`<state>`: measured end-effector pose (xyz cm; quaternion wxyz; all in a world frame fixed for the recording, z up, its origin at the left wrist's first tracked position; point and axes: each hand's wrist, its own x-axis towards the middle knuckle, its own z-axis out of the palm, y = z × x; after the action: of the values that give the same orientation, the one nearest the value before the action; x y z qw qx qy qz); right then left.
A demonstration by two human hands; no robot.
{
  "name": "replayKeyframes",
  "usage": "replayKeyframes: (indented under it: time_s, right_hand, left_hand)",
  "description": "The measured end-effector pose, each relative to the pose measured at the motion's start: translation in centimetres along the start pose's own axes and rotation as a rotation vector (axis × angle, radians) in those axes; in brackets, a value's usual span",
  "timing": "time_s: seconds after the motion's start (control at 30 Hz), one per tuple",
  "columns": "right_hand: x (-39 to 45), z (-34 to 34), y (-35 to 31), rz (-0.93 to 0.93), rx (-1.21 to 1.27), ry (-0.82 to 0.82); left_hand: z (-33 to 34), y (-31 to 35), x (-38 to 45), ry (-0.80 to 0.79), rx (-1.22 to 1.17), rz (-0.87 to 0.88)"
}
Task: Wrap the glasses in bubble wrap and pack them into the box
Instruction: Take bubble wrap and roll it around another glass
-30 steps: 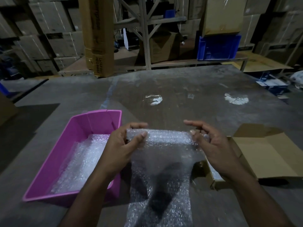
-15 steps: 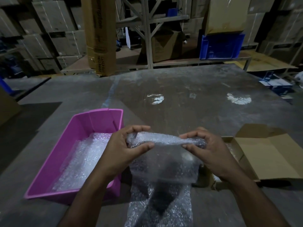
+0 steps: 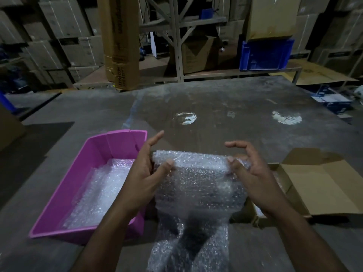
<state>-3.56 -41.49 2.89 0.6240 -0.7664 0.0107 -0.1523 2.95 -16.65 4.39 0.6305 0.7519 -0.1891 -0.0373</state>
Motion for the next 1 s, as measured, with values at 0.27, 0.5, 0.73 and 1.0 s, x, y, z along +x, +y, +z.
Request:
replayKeyframes:
  time_s: [0.27, 0.5, 0.73, 1.0]
  right_hand:
    - [0.2, 0.1, -0.1, 0.023, 0.092, -0.092]
    - [0.1, 0.0, 0.2, -0.012, -0.128, -0.051]
    - [0.7, -0.3, 0.8, -0.128, -0.243, -0.011]
    - [0.4, -0.3, 0.8, -0.082, -0.129, -0.038]
  left_hand:
    - [0.5, 0.3, -0.1, 0.053, -0.061, 0.045]
    - [0.0, -0.1, -0.1, -0.027, 0.058, 0.008]
    - [-0.2, -0.5, 0.5, 0.079, 0.182, 0.1]
    - [-0.2, -0.2, 0.3, 0.063, 0.157, 0.078]
